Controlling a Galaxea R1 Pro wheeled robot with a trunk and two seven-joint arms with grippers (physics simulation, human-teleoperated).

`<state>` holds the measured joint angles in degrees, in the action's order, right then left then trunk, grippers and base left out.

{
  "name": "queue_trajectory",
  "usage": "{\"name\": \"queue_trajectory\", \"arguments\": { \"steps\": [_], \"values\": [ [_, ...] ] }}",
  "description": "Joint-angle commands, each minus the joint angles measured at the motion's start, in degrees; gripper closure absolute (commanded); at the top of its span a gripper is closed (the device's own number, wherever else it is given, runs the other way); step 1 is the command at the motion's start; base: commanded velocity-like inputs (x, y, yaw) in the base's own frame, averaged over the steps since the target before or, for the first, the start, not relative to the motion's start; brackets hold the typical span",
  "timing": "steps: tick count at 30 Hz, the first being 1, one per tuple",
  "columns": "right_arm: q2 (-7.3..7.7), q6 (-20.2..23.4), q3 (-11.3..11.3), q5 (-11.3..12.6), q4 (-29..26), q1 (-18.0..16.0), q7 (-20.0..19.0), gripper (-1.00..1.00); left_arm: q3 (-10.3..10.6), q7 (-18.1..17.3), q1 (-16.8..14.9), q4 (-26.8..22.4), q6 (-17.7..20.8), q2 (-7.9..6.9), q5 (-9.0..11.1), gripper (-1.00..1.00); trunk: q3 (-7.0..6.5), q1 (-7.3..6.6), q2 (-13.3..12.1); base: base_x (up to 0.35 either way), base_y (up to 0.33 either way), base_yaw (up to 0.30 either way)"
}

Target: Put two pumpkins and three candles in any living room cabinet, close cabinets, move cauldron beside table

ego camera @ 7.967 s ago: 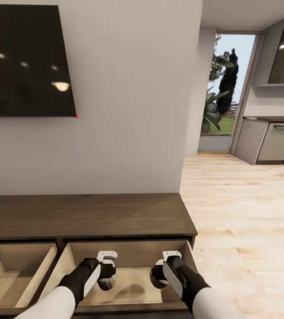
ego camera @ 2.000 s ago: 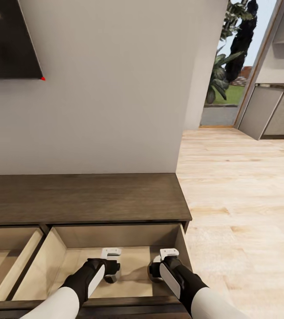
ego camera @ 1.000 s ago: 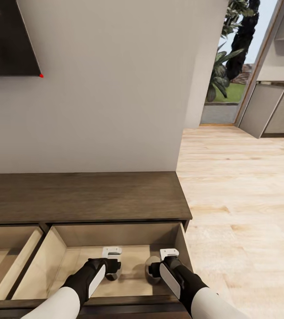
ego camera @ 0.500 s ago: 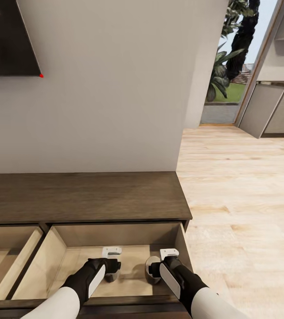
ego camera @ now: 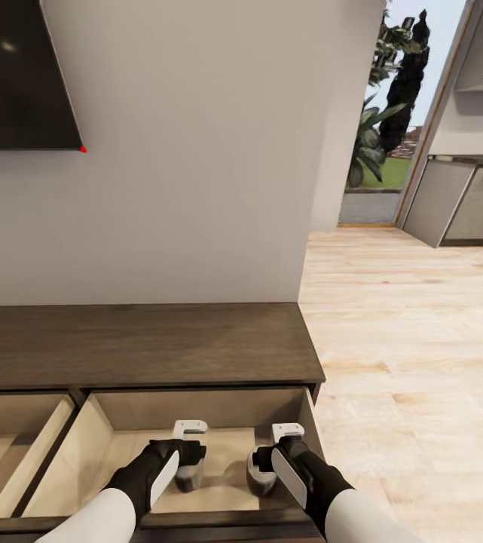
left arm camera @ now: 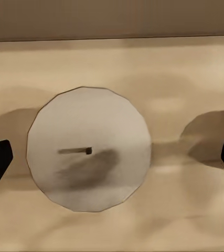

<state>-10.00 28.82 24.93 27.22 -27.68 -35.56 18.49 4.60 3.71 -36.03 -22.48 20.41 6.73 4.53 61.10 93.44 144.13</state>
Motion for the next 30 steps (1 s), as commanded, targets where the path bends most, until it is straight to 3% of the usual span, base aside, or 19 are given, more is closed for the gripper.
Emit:
{"name": "queue_trajectory", "arguments": {
  "steps": [1,30],
  "values": [
    [0.0,0.1,0.2,0.5,0.0,0.0,0.5,-1.0,0.5,0.3,0.0,-0.1,0.3,-0.05,0.5,-1.0,-0.18,-0.03,0.0,0.0,0.0,0.0],
    [0.0,0.0,0.2,0.6,-0.1,0.0,-1.8,-1.0,0.4,-0.3,0.0,0.3,2.4,-0.13,0.6,-1.0,-6.6,-0.78,-0.4,0.0,0.0,0.0]
  ]
}}
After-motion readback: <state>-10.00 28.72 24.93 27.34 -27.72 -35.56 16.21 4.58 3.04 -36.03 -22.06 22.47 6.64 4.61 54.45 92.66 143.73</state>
